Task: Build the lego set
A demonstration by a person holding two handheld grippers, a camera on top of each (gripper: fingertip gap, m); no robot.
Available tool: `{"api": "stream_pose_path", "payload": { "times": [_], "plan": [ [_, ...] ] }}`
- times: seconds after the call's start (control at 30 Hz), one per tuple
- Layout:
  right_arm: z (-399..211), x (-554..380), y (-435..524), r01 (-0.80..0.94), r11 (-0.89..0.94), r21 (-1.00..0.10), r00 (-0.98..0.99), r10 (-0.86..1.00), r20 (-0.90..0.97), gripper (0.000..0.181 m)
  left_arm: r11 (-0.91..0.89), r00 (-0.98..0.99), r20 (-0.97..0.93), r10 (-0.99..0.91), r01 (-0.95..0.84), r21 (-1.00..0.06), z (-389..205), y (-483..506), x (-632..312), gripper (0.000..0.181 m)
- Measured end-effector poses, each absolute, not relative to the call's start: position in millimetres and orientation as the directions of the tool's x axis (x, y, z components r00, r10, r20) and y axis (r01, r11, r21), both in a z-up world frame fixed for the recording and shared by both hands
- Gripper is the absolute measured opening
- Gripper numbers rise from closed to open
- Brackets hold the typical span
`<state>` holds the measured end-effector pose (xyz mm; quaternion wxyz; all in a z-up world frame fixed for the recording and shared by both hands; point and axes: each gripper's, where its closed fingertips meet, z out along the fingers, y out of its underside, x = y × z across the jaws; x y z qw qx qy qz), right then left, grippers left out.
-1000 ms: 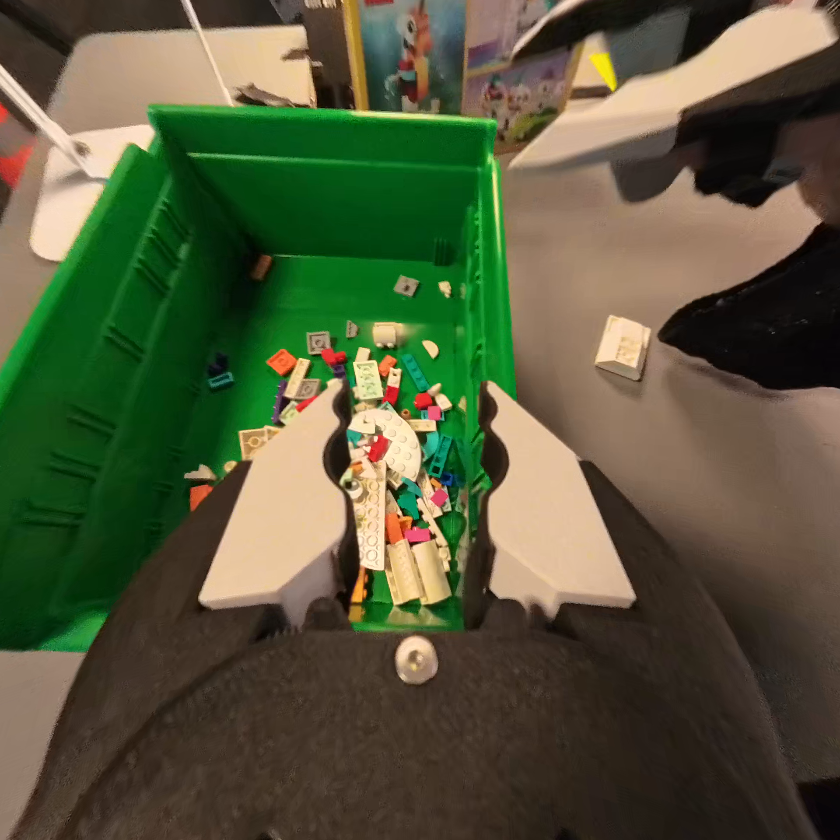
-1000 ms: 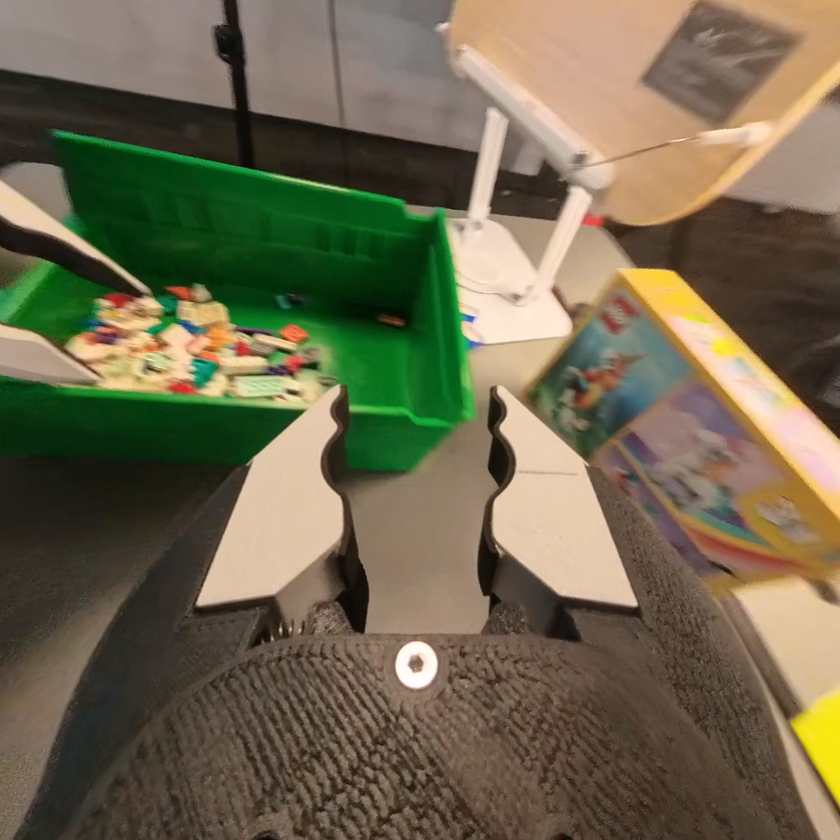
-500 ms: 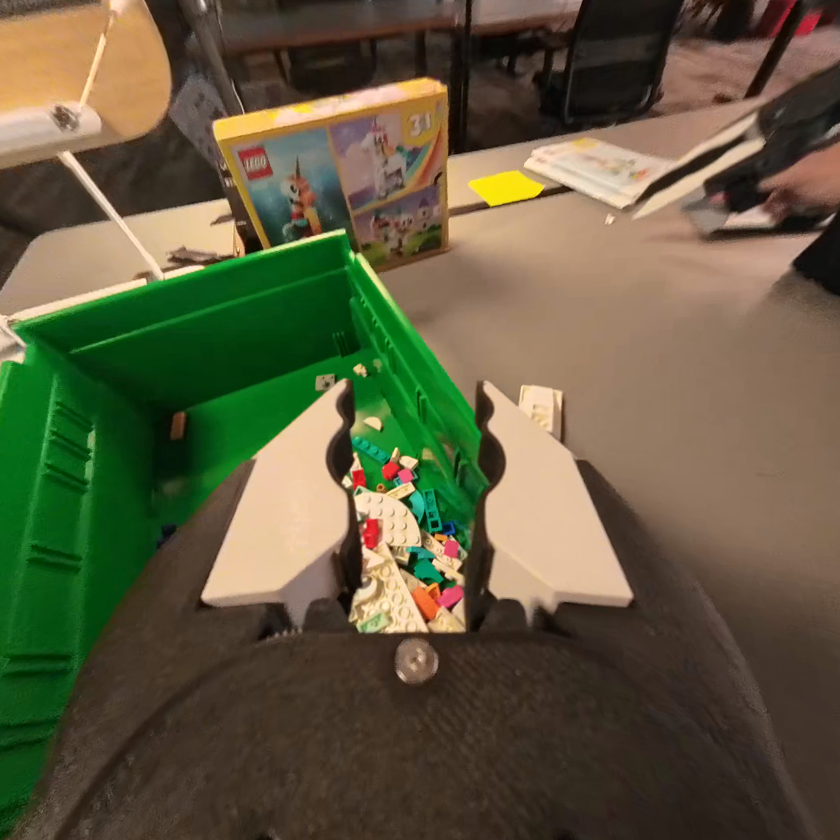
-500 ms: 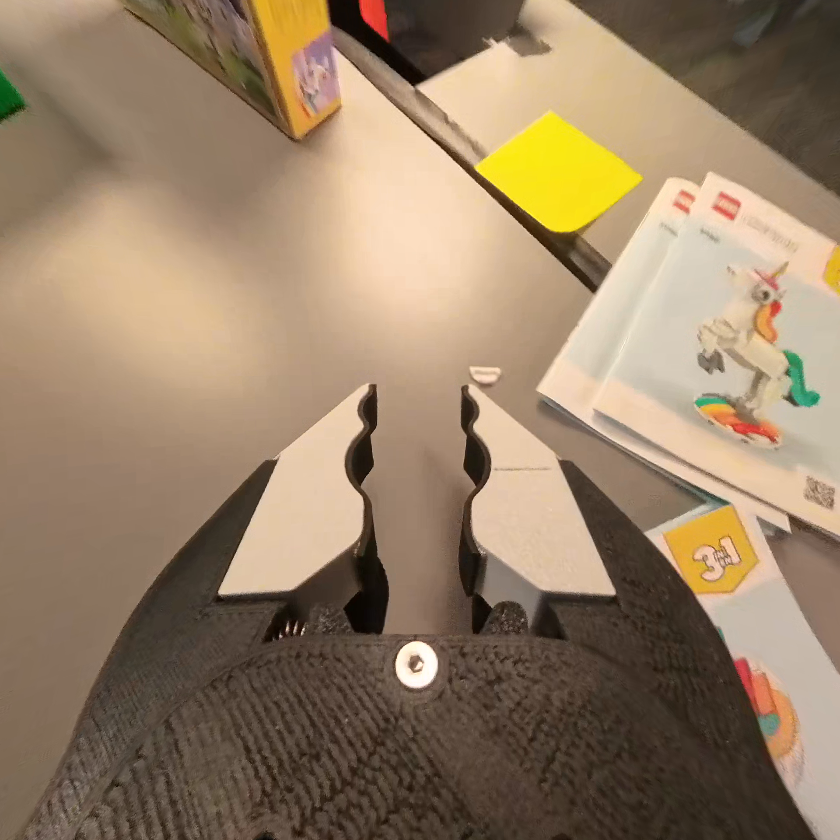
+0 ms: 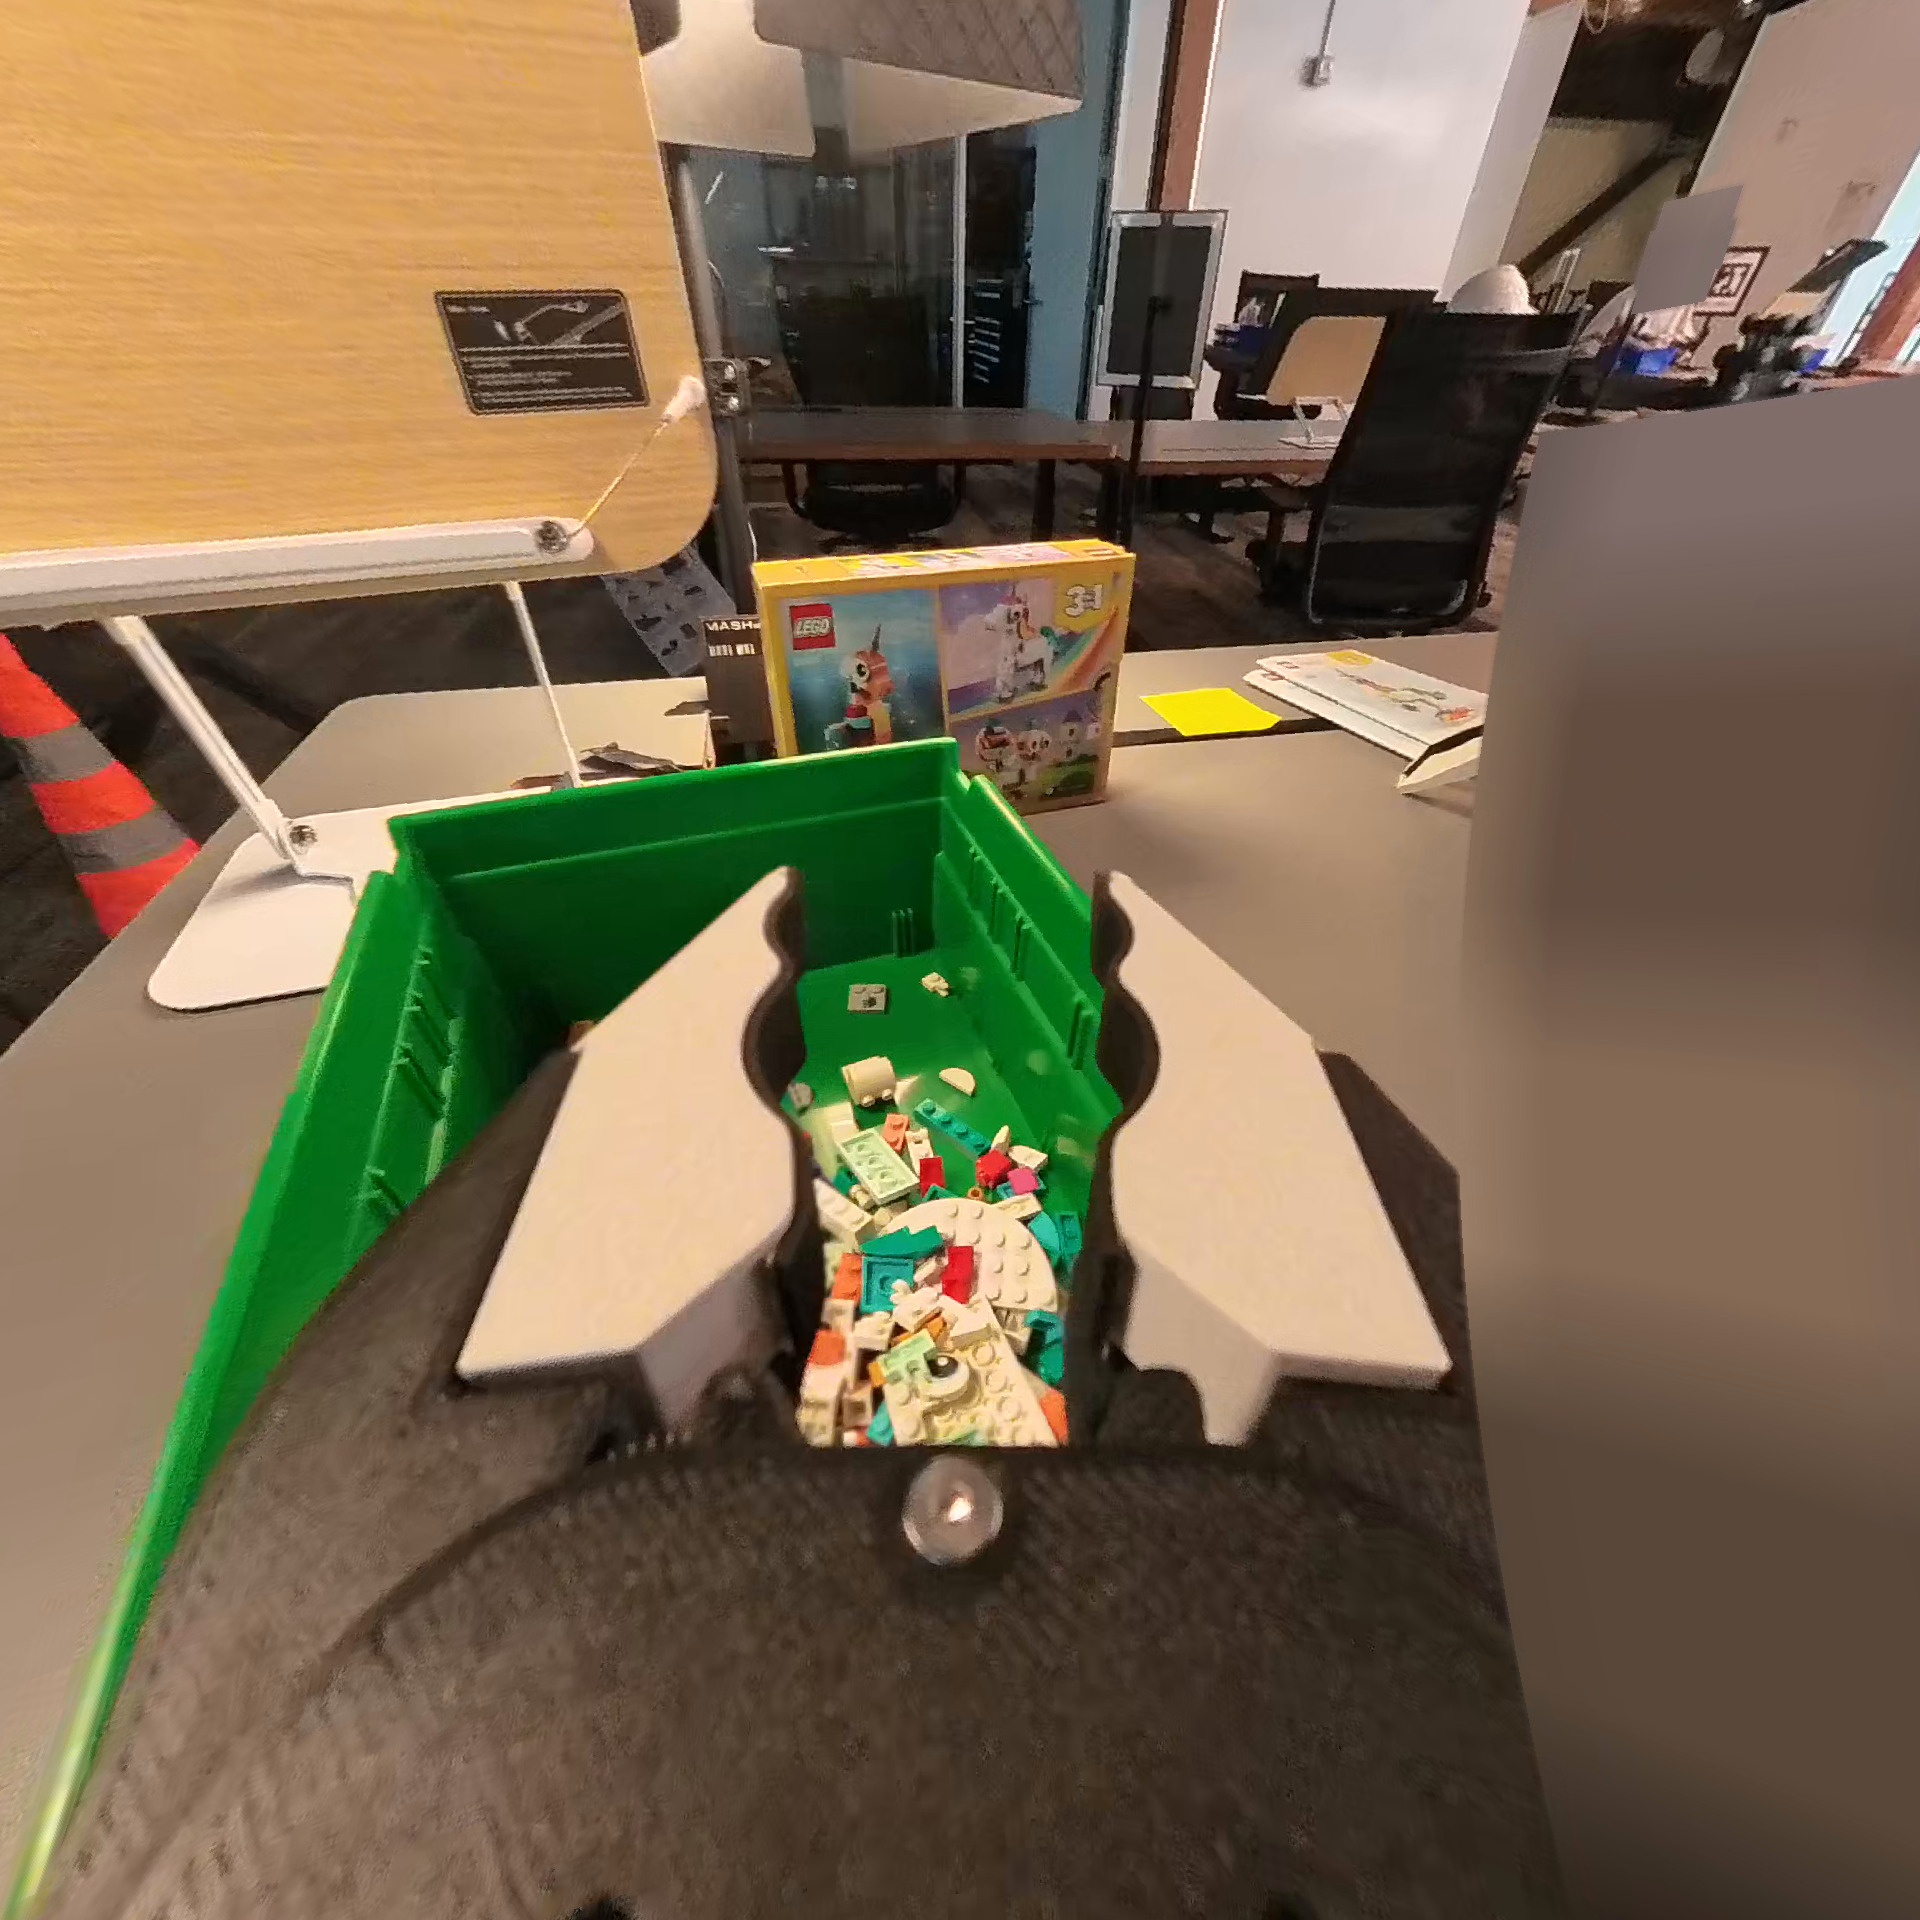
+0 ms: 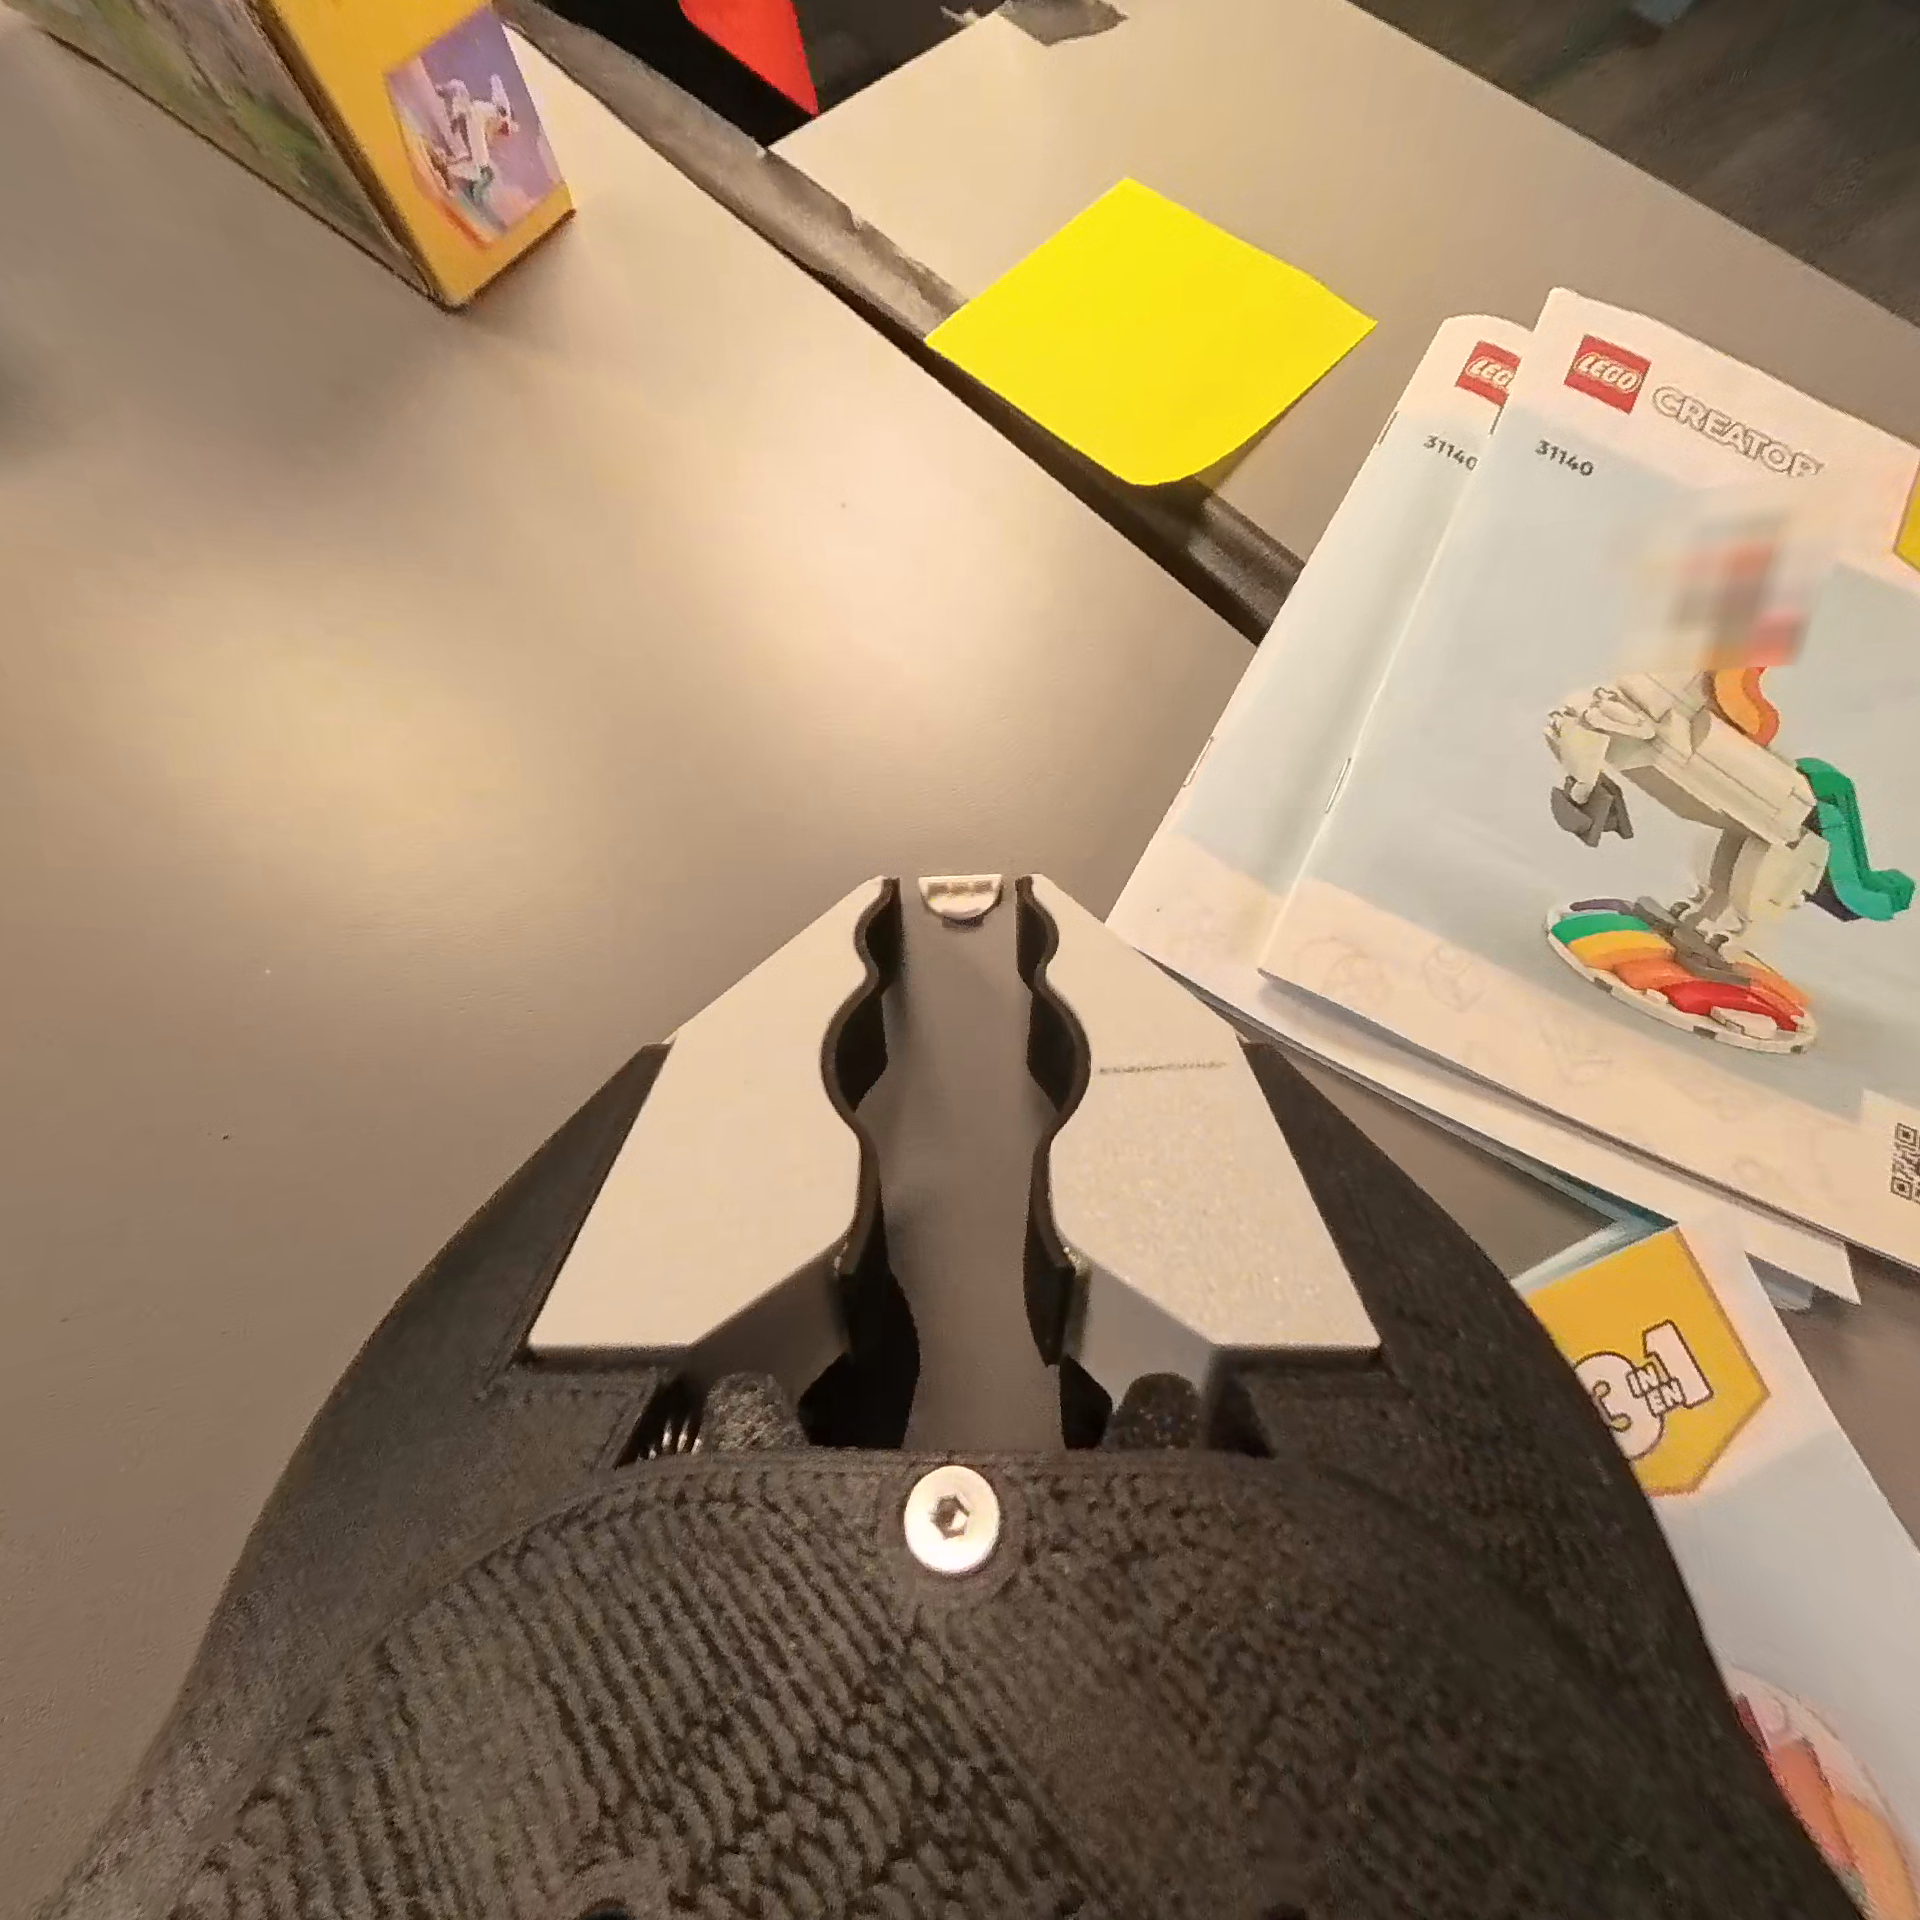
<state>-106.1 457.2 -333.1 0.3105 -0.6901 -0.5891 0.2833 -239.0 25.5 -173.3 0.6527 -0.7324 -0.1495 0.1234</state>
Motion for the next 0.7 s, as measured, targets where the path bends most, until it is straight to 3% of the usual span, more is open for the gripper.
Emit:
{"api": "stream_pose_path", "payload": {
  "times": [0.03,0.23,0.27,0.4,0.53,0.6,0.7],
  "plan": [
    [-333,-106,458,0.636,-0.116,-0.763,0.15,0.988,-0.025,0.019,-0.099,0.924,0.019,0.383,0.061,-0.993,-173,24,-240,0.054],
    [-331,-109,447,0.659,-0.083,-0.748,0.127,0.992,0.001,0.009,-0.089,0.928,0.047,0.37,0.085,-0.992,-174,22,-240,0.054],
    [-324,-114,438,0.642,-0.051,-0.765,0.104,0.994,0.021,0.0,-0.086,0.928,0.046,0.369,0.083,-0.993,-173,21,-240,0.054],
    [-267,-156,353,0.48,0.103,-0.871,-0.106,0.993,0.059,0.0,-0.058,0.921,0.035,0.388,0.063,-0.996,-165,10,-242,0.053],
    [-244,-185,302,0.482,0.28,-0.83,-0.198,0.958,0.208,0.0,-0.041,0.925,0.072,0.374,0.094,-0.995,-164,3,-240,0.053],
    [-251,-190,324,0.6,0.185,-0.778,-0.064,0.981,0.184,0.002,-0.039,0.925,0.071,0.372,0.092,-0.995,-164,-3,-237,0.053],
    [-271,-182,372,0.717,-0.146,-0.681,0.199,0.98,0.0,0.009,-0.046,0.919,0.053,0.39,0.077,-0.996,-167,-14,-237,0.053]
  ]
}}
